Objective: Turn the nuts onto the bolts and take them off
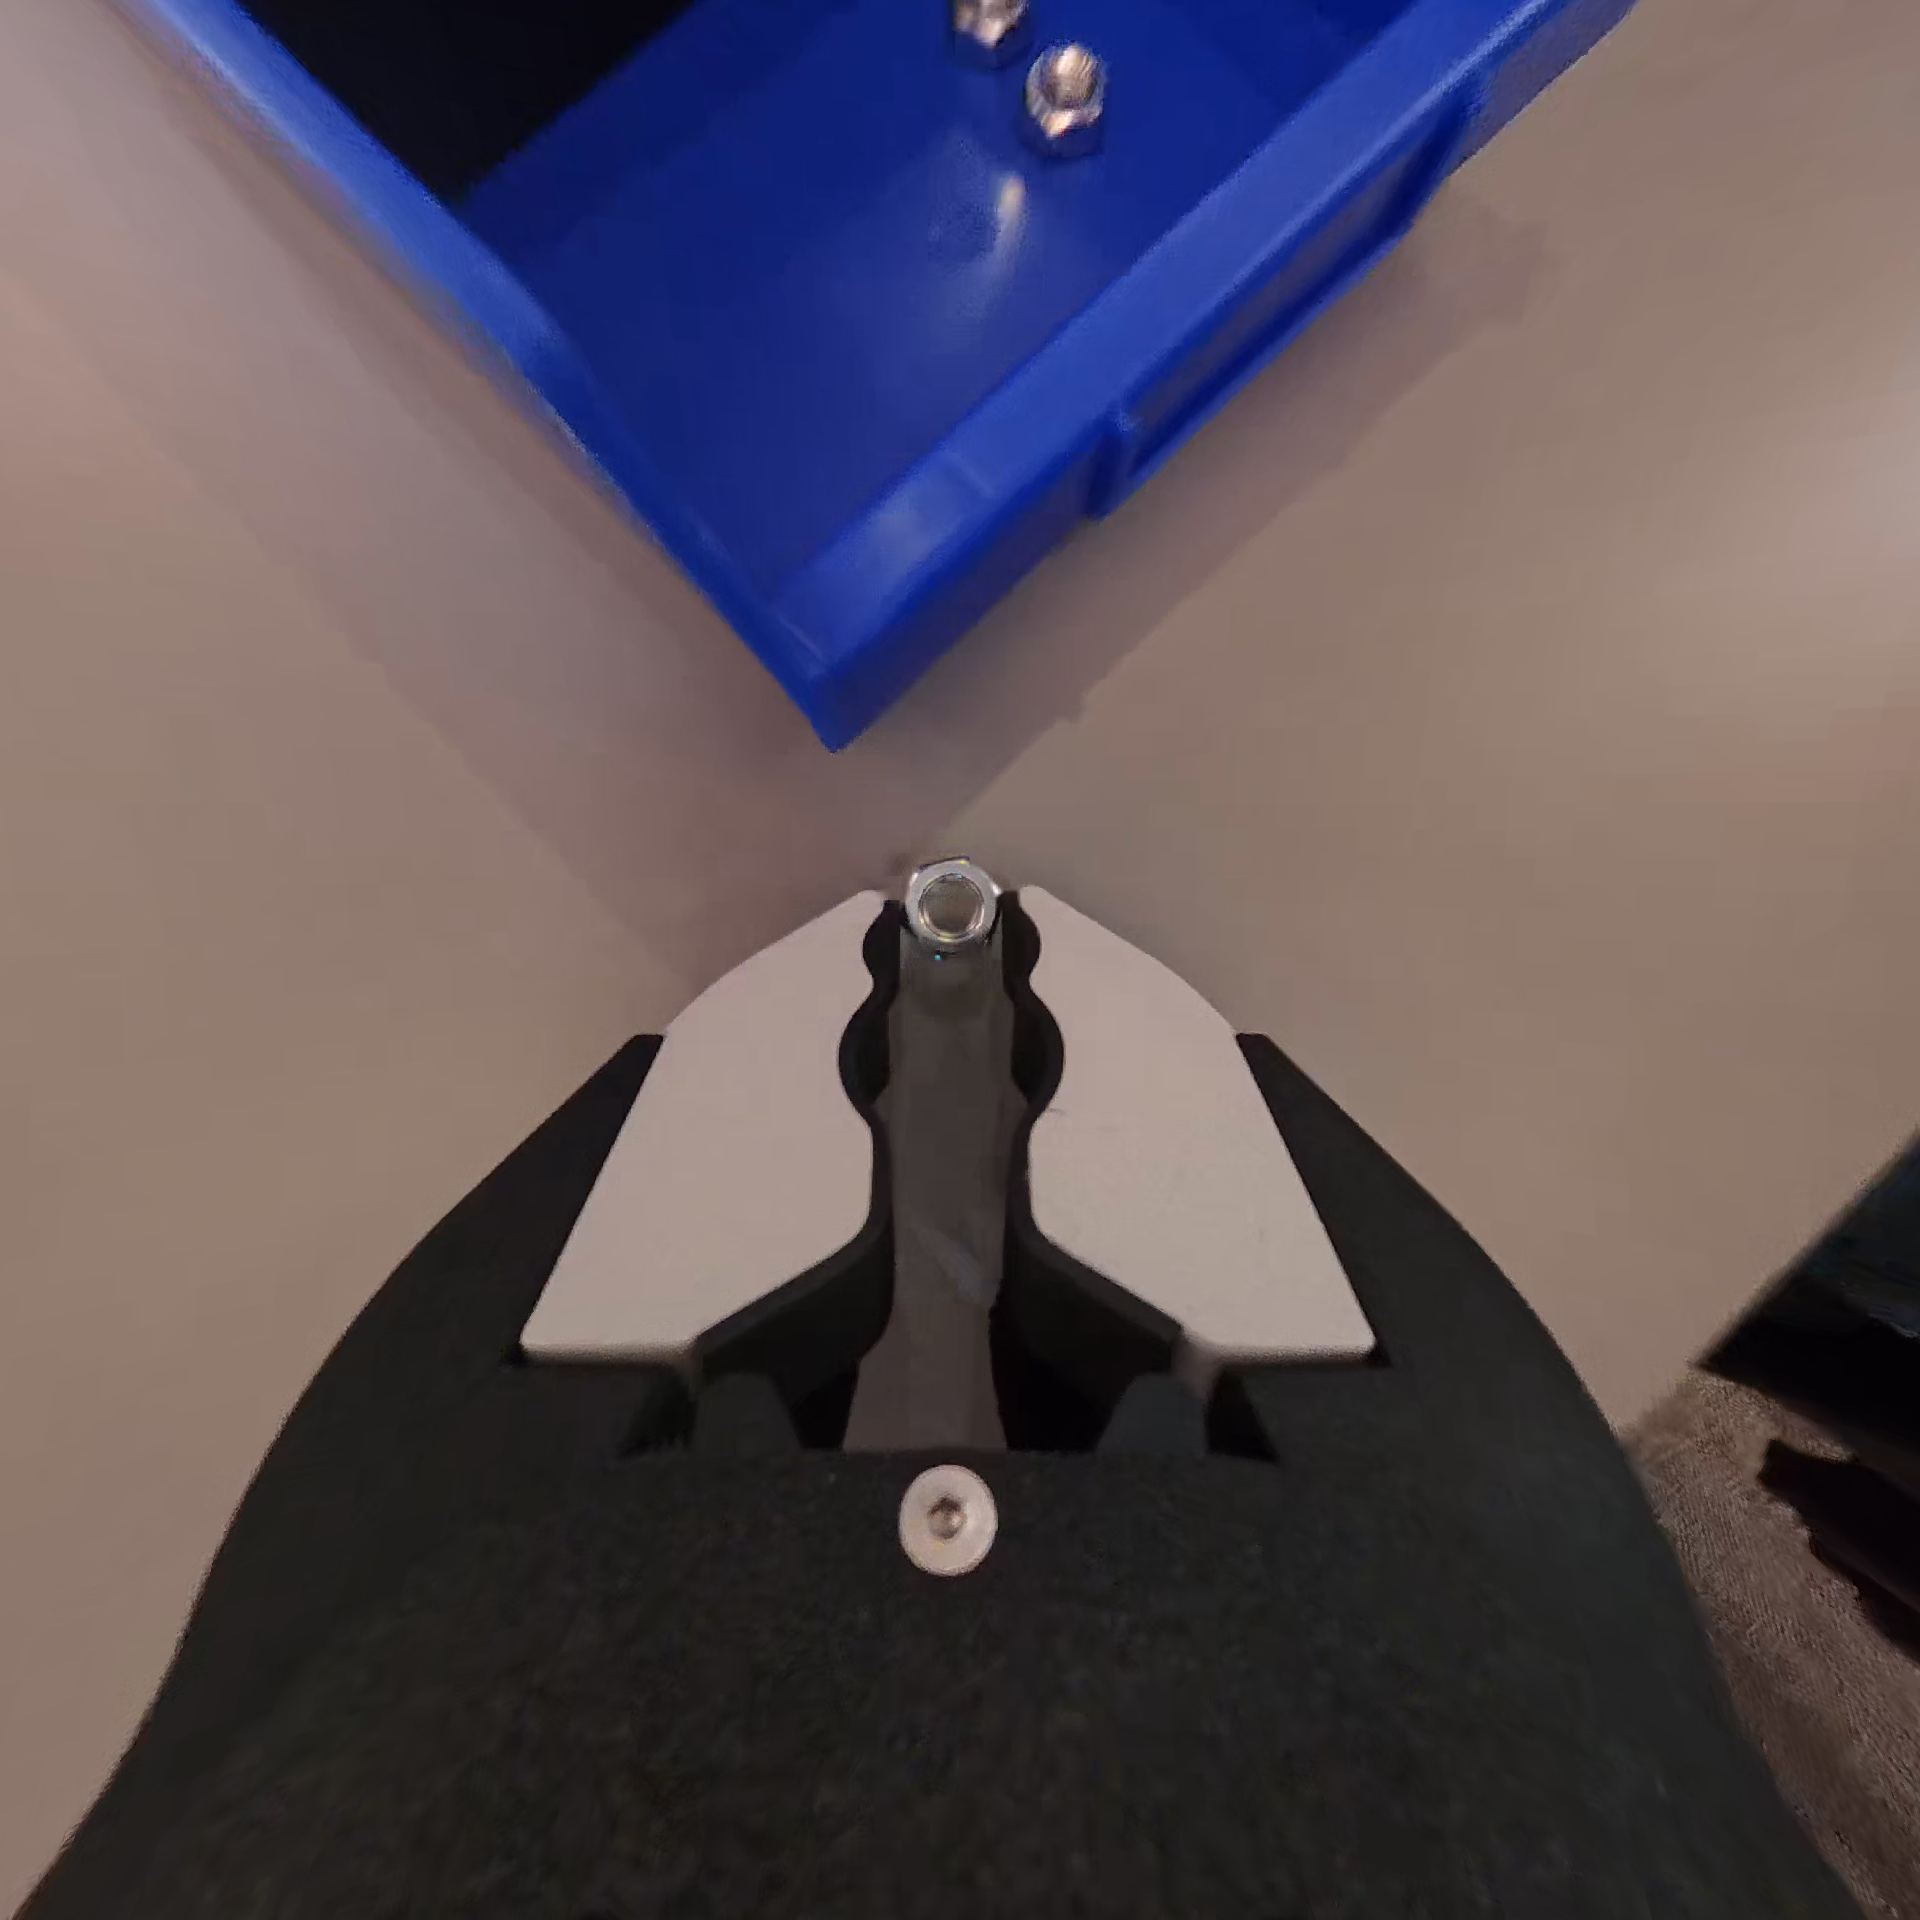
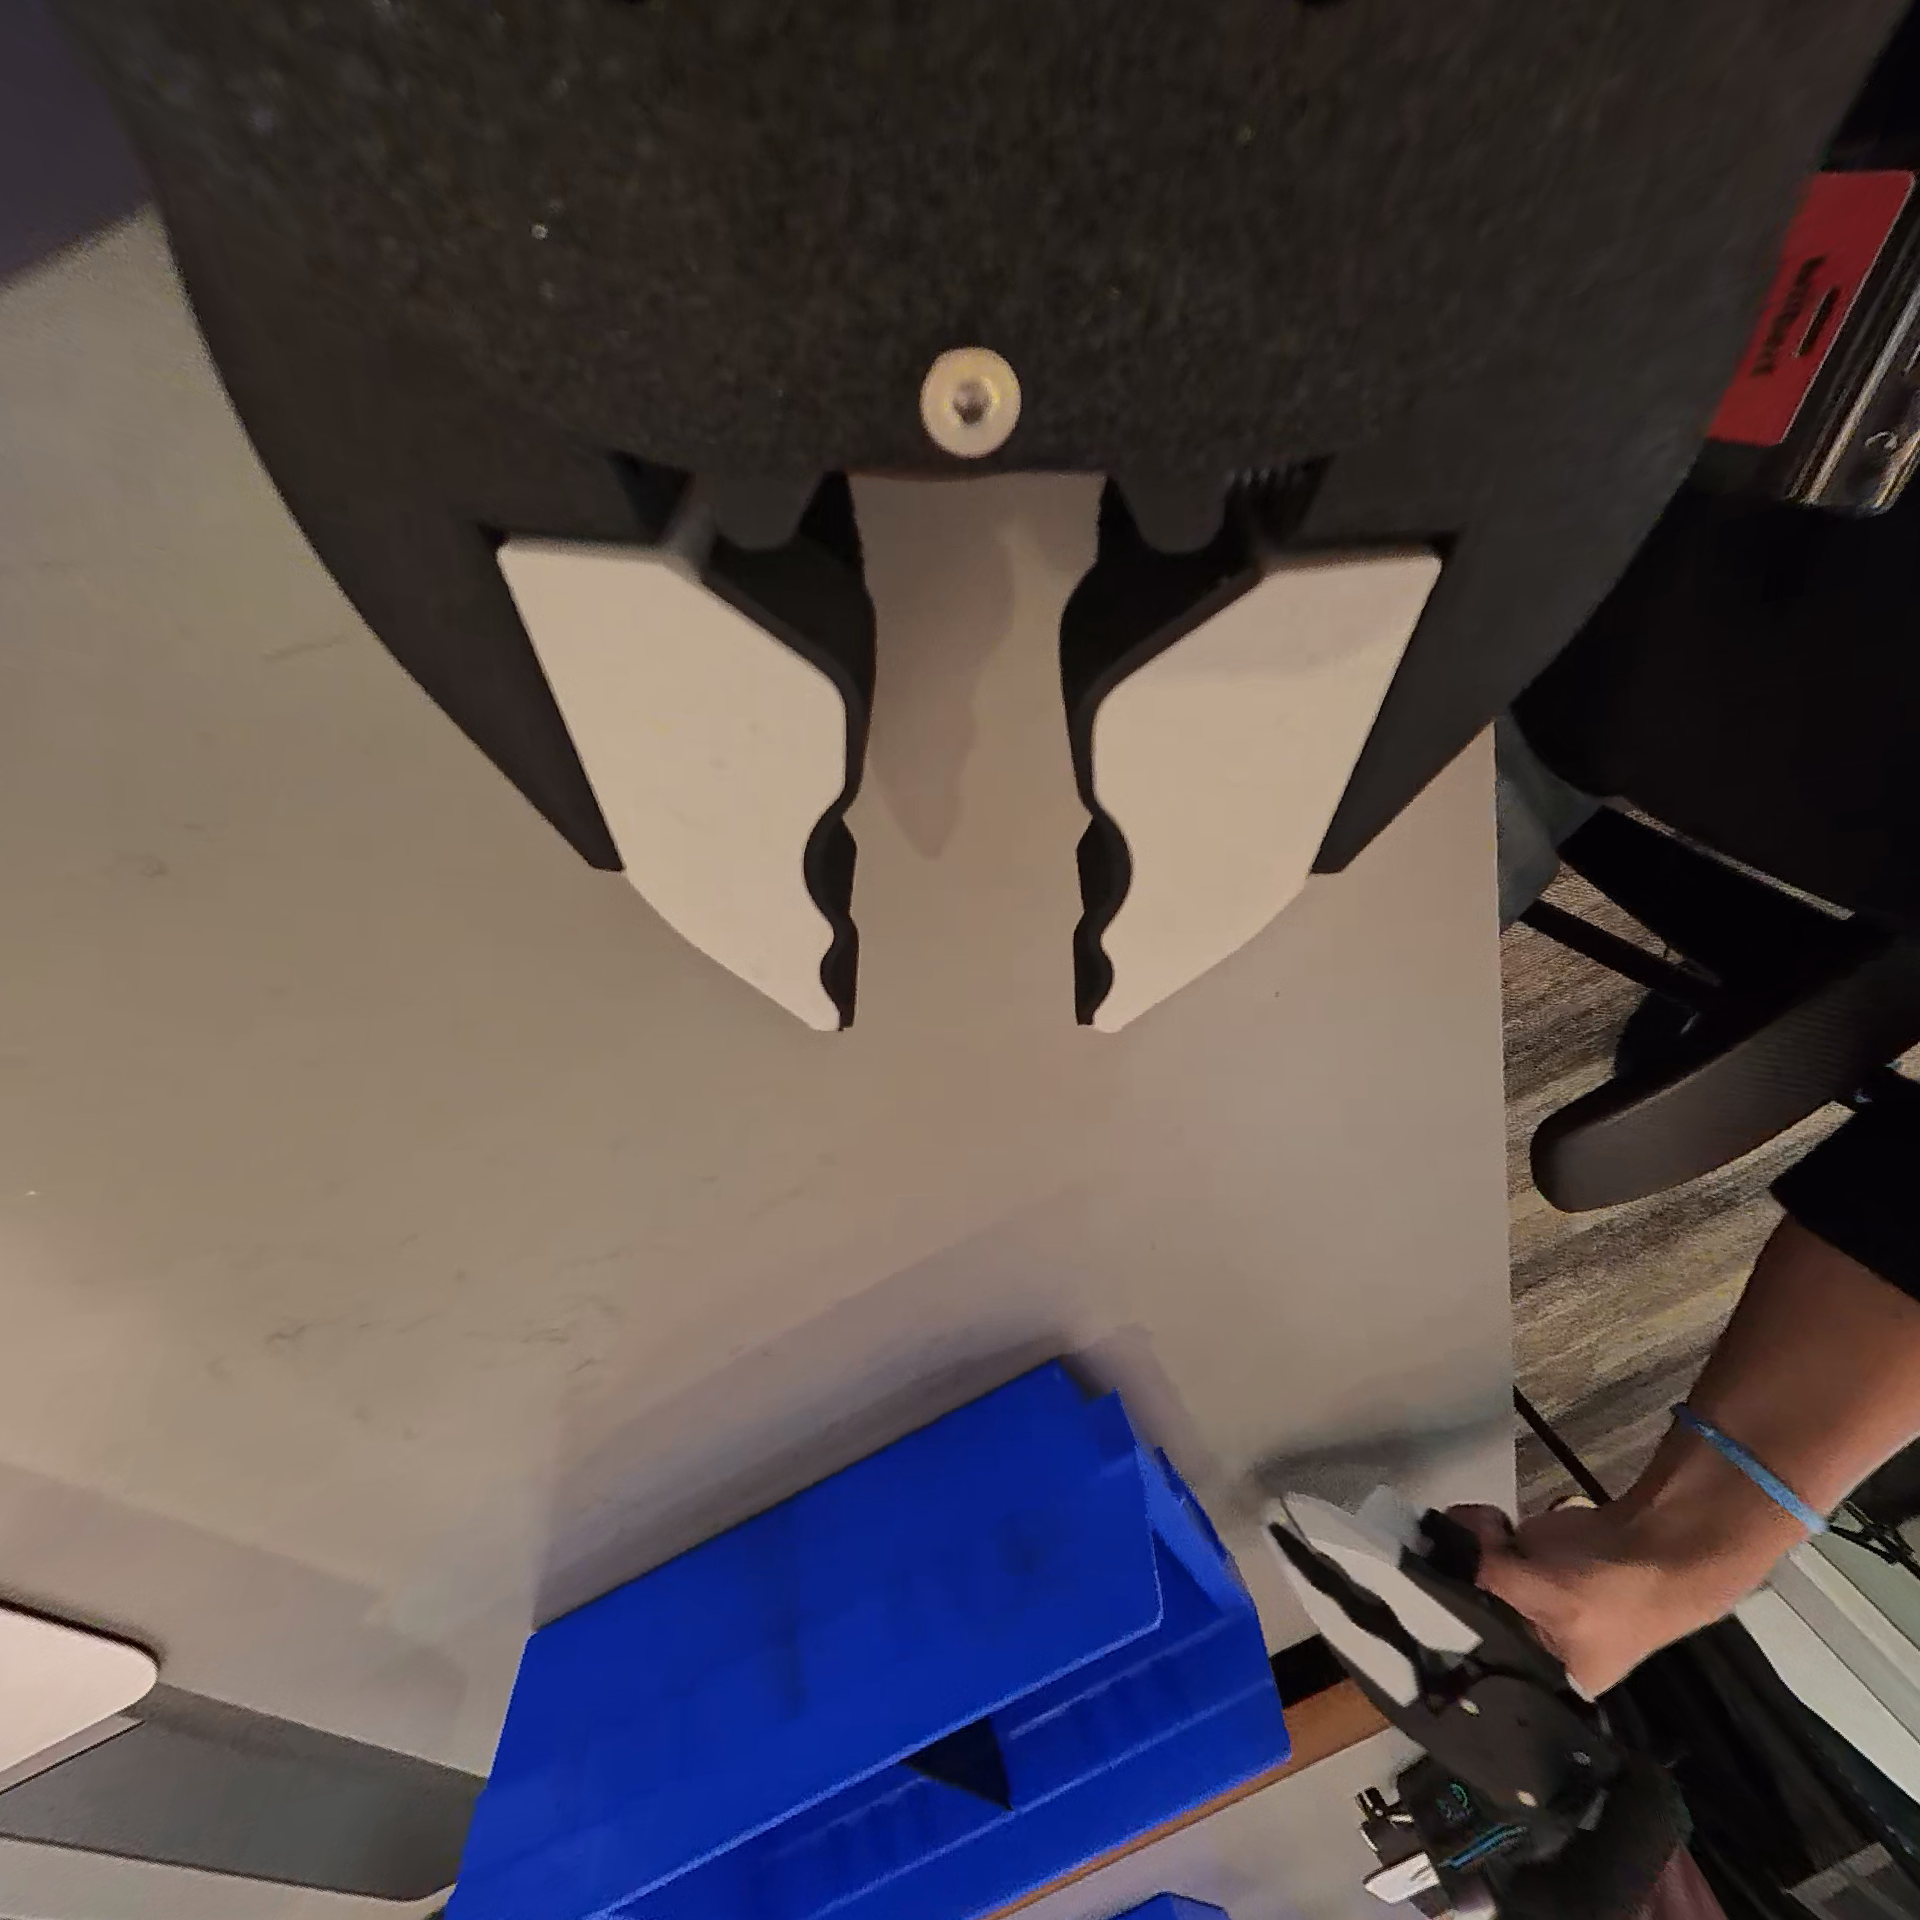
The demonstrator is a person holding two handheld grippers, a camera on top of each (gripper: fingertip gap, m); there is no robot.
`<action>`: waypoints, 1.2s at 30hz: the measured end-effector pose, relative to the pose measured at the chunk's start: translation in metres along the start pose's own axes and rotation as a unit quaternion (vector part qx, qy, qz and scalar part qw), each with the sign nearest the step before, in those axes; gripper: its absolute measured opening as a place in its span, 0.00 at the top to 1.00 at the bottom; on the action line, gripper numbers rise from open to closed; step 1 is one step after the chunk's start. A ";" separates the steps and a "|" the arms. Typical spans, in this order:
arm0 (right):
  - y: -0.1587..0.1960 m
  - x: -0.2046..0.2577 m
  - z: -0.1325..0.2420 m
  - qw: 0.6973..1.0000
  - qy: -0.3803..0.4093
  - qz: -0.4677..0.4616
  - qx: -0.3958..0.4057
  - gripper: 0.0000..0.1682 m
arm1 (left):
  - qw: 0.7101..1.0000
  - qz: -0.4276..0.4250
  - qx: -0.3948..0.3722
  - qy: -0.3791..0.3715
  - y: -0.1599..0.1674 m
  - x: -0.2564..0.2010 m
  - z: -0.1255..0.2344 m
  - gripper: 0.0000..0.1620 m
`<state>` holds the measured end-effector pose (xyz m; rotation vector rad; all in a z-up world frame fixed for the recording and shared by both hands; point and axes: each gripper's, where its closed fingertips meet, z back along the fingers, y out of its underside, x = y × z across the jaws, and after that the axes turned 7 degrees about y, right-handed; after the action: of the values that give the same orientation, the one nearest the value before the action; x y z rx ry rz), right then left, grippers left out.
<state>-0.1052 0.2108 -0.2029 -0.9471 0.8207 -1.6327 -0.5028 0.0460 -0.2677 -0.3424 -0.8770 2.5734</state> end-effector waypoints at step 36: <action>0.025 -0.022 0.000 0.998 0.056 -0.004 0.015 0.77 | 0.994 -0.036 0.093 0.050 -0.279 -0.152 -0.266 0.86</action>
<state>-0.0909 0.2264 -0.2291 -0.8437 0.8675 -1.7125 -0.1932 0.3203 -0.2834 -0.3736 -0.5981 2.5217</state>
